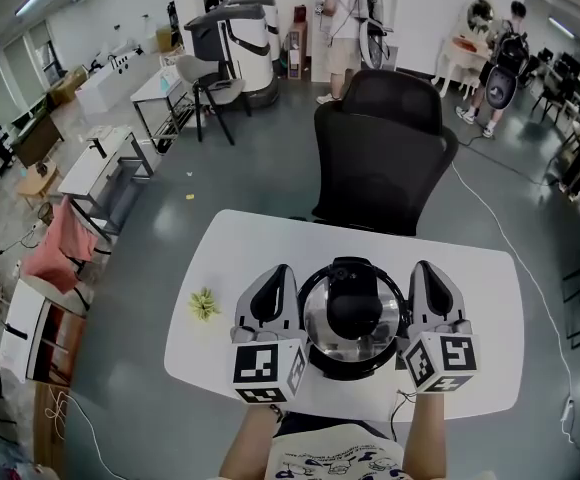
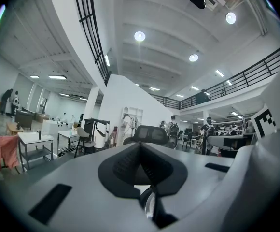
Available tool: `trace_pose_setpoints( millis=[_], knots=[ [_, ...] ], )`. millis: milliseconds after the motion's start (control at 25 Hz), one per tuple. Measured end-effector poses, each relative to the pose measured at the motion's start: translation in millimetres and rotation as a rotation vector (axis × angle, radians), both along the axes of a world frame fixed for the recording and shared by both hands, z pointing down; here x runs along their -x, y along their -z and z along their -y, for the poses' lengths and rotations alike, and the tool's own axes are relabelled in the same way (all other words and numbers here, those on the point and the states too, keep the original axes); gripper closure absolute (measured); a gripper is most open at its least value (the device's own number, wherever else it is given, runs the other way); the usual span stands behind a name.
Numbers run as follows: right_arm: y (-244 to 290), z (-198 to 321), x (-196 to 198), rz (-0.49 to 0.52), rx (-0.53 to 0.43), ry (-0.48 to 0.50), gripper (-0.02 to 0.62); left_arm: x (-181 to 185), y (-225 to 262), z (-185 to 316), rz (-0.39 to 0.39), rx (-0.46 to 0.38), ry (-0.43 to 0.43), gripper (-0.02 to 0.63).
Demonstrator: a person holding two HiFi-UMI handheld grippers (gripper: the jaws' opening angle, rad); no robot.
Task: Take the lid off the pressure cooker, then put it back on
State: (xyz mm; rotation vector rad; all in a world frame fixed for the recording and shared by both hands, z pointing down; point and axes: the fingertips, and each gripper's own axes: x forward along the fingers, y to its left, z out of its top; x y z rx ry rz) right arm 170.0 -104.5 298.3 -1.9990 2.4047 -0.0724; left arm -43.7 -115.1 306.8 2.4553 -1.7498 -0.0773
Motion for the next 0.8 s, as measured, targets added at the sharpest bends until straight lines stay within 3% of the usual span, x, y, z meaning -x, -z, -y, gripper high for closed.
trace_pose_setpoints(
  millis=[800],
  knots=[
    [-0.7, 1.2, -16.1, 0.004, 0.011, -0.031, 0.586, -7.6, 0.7, 2.5, -0.006, 0.004, -0.009, 0.592]
  ],
)
